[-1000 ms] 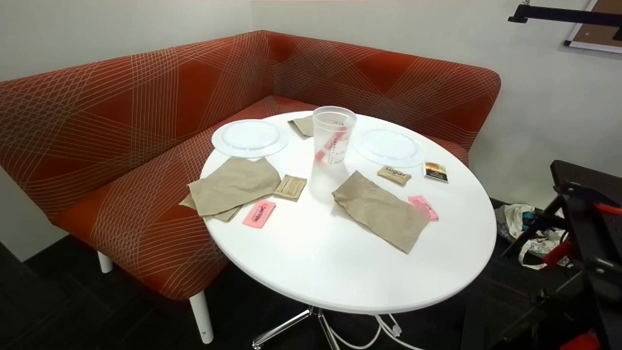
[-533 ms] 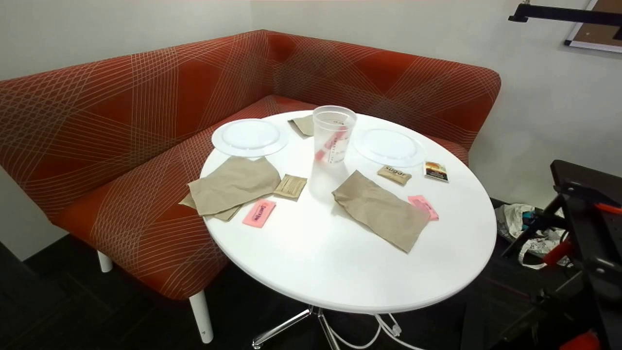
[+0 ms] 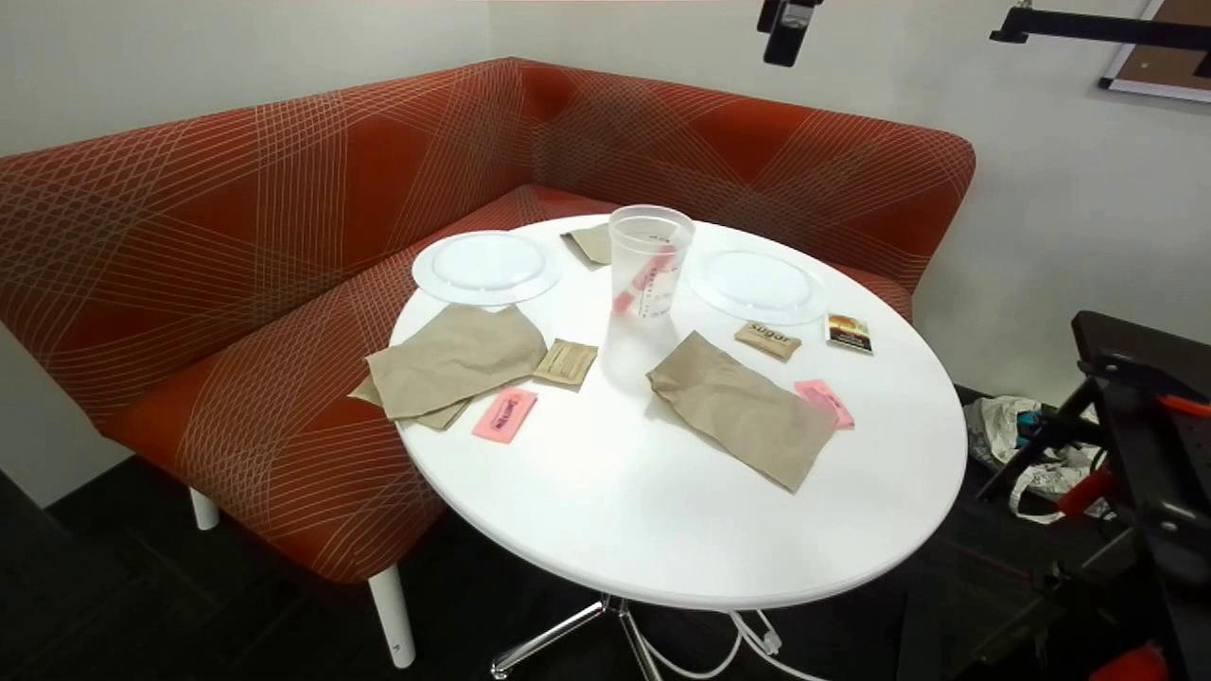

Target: Remove the marker from the plastic cup and put it on the table

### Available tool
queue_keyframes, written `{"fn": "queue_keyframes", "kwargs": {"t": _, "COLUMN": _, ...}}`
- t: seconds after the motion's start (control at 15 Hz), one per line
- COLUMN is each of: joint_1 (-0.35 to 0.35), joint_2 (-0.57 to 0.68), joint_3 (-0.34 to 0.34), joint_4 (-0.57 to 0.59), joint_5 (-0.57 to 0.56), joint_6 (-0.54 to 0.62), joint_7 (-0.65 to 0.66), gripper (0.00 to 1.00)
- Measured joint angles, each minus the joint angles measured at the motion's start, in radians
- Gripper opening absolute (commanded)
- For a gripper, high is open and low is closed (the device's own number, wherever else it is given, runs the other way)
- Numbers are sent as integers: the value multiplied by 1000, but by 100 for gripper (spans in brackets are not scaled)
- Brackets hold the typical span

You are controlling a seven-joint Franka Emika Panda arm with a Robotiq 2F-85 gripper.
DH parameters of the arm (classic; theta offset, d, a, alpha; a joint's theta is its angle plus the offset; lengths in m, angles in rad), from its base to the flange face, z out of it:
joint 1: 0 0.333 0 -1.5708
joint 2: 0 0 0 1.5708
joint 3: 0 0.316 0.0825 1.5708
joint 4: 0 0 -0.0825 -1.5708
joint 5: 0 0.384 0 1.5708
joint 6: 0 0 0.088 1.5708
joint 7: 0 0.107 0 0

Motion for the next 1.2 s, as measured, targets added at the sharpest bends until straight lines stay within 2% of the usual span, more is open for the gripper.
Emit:
{"fn": "queue_keyframes", "kwargs": {"t": 0.27, "joint_1": -5, "joint_2": 117, "joint_3": 2, "joint_4": 60, "joint_5": 19, "joint_6": 77, "joint_7": 0, "gripper": 100}}
{"fn": "queue_keyframes", "kwargs": {"t": 0.6, "joint_1": -15, "joint_2": 230, "joint_3": 15, "joint_4": 131, "joint_5": 20, "joint_6": 87, "joint_7": 0, "gripper": 100}}
{"fn": "queue_keyframes", "kwargs": {"t": 1.2, "joint_1": -16, "joint_2": 248, "joint_3": 18, "joint_4": 150, "joint_5": 19, "joint_6": 87, "joint_7": -1, "gripper": 99}}
